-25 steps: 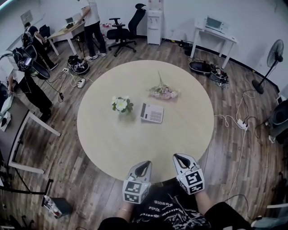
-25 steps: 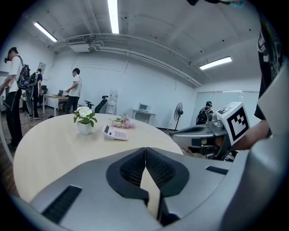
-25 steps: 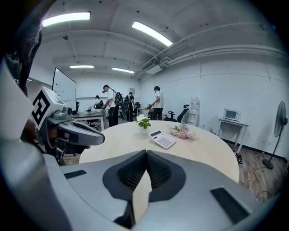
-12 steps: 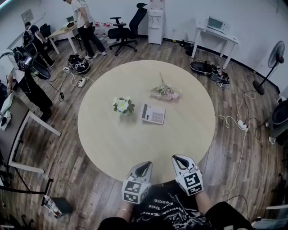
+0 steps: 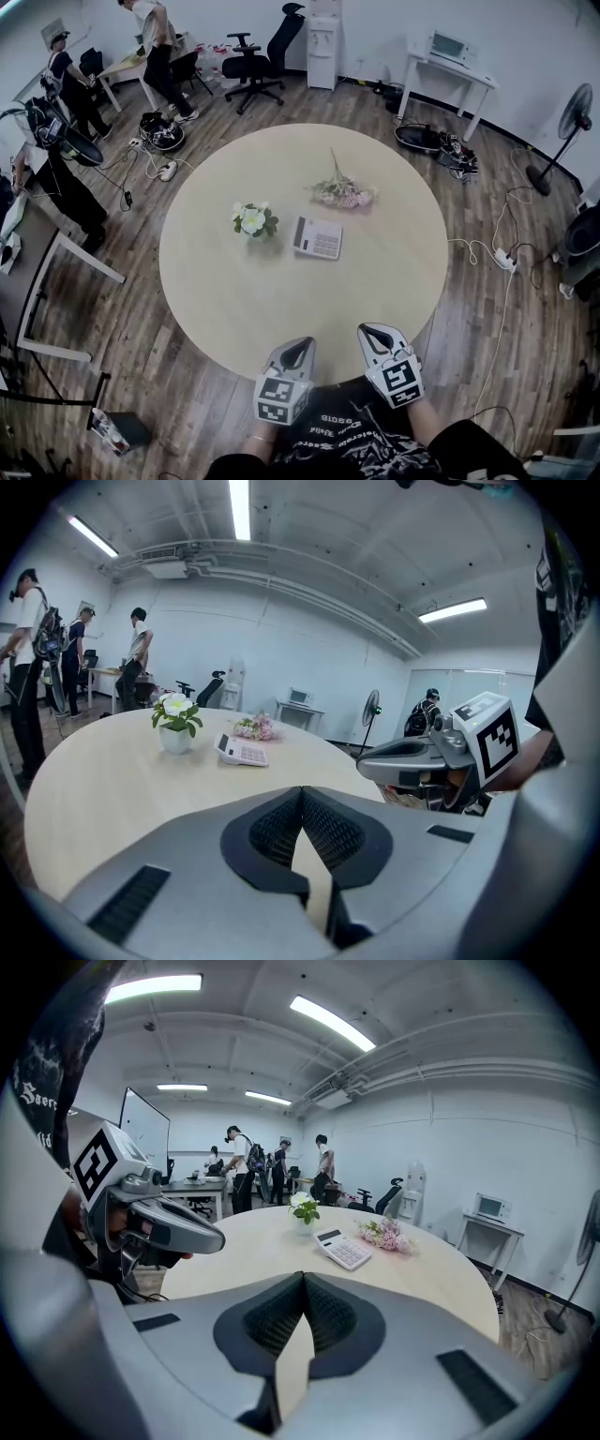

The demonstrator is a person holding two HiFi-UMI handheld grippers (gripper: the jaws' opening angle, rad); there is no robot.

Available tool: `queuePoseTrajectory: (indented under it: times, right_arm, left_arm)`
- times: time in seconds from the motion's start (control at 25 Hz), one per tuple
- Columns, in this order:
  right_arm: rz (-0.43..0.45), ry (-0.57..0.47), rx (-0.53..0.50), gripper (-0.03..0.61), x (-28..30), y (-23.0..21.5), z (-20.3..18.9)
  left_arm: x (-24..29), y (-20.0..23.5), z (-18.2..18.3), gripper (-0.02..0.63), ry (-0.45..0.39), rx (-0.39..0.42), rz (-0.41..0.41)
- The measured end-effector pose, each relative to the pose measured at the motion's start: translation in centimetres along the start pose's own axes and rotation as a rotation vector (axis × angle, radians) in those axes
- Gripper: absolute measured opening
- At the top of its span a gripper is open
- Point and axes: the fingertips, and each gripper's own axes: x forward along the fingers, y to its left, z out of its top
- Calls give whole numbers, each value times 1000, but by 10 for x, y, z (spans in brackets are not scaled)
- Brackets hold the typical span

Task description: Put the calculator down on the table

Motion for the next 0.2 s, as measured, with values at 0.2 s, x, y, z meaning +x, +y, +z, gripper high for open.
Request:
queuePoseTrajectory:
  times: [0.2]
  right_arm:
    - [-19,-6,36,6,0,-13,-3]
  left_arm:
    - [5,1,0,20,3,-9,5]
